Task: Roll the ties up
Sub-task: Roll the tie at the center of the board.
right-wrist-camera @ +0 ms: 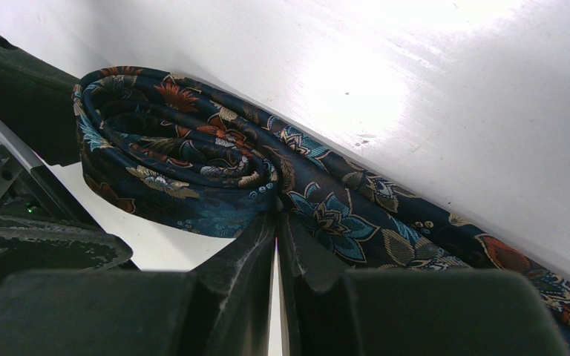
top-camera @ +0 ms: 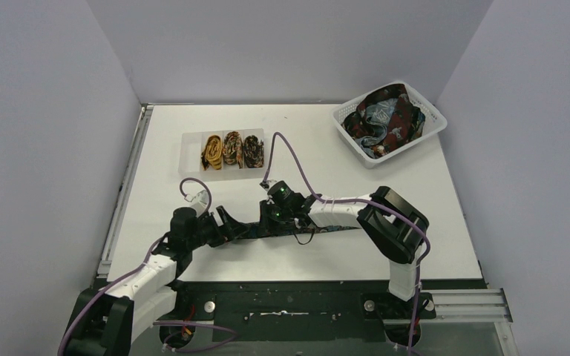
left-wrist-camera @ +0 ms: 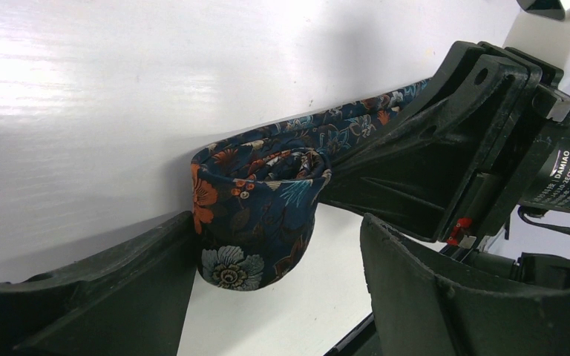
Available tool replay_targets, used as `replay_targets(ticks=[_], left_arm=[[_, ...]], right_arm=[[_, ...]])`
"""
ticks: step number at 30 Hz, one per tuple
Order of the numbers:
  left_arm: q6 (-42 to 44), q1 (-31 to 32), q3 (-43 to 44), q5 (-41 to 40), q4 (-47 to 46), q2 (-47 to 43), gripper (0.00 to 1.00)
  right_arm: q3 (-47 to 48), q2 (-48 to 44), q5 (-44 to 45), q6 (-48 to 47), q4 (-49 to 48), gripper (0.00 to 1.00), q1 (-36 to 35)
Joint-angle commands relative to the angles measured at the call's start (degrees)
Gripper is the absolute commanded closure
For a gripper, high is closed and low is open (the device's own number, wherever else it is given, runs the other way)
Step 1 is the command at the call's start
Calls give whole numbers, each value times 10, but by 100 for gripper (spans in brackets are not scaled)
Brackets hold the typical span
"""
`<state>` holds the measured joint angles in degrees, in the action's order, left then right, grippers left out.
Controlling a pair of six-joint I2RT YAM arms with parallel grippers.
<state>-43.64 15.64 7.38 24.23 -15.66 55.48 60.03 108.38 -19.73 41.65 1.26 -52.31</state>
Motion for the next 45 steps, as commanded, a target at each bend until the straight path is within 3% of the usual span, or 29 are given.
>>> replay_targets(ticks=[1,9,16,25,31,36,40,45], left_arm=[[18,-3,7,48,-95,33,34],[33,-3,22,26,-35,6,41],[38,-3,28,0,7,-31,60],[58,-2,53,-25,39,-6,73],[41,-2,81,-94,108,-58,76],[22,-1,101,-167,194,-91,76],[11,0,103,-178,200,-80,76],[47,2,132,-185,224,-48,76]], right_arm=[[3,18,14,-2,12,90,5],[3,17,8,-1,12,90,9],[7,13,-9,-7,12,85,12],[15,1,-15,-10,23,79,14],[10,-73,-26,-20,27,58,25],[-3,-144,-1,-41,38,53,41],[-9,-159,65,-89,80,48,65],[-30,-166,67,-120,88,48,109]])
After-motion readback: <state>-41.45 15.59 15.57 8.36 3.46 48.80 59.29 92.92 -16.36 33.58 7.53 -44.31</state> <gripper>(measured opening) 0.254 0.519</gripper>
